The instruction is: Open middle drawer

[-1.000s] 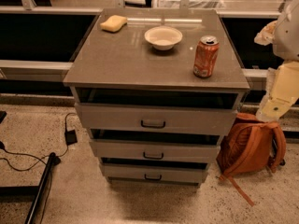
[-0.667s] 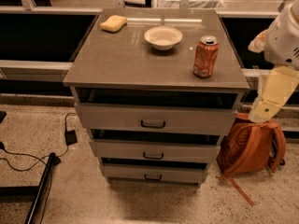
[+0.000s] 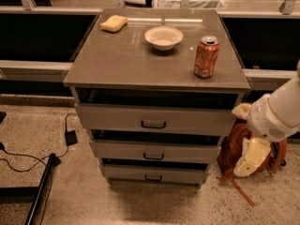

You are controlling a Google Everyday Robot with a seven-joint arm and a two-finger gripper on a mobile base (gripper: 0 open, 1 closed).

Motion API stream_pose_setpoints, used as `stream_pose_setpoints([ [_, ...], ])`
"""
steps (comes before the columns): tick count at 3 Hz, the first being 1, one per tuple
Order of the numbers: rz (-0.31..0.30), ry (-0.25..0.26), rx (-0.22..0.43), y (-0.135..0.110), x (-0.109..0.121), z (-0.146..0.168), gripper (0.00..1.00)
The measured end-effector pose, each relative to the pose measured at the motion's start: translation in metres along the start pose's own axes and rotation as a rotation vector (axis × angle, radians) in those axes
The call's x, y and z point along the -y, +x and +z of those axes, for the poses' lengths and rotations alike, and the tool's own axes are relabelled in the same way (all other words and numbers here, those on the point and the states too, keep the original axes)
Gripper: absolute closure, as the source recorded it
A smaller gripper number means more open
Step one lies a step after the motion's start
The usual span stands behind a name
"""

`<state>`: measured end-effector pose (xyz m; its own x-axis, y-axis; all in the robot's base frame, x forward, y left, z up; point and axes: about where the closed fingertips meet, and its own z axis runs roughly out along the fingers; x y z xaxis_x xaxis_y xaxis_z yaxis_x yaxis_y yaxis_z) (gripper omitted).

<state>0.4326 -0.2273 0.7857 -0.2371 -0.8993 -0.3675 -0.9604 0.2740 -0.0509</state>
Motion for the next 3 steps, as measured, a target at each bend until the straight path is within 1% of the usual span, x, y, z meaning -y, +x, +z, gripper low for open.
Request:
stream_pose_setpoints([
  [1, -0.066, -0.03, 0.071, 0.015, 0.001, 0.032, 0.0],
  [2, -0.094, -0.025, 0.069, 0.011, 0.005, 0.039, 0.0],
  [3, -0.065, -0.06, 0.155, 0.007, -0.015, 0.083, 0.0],
])
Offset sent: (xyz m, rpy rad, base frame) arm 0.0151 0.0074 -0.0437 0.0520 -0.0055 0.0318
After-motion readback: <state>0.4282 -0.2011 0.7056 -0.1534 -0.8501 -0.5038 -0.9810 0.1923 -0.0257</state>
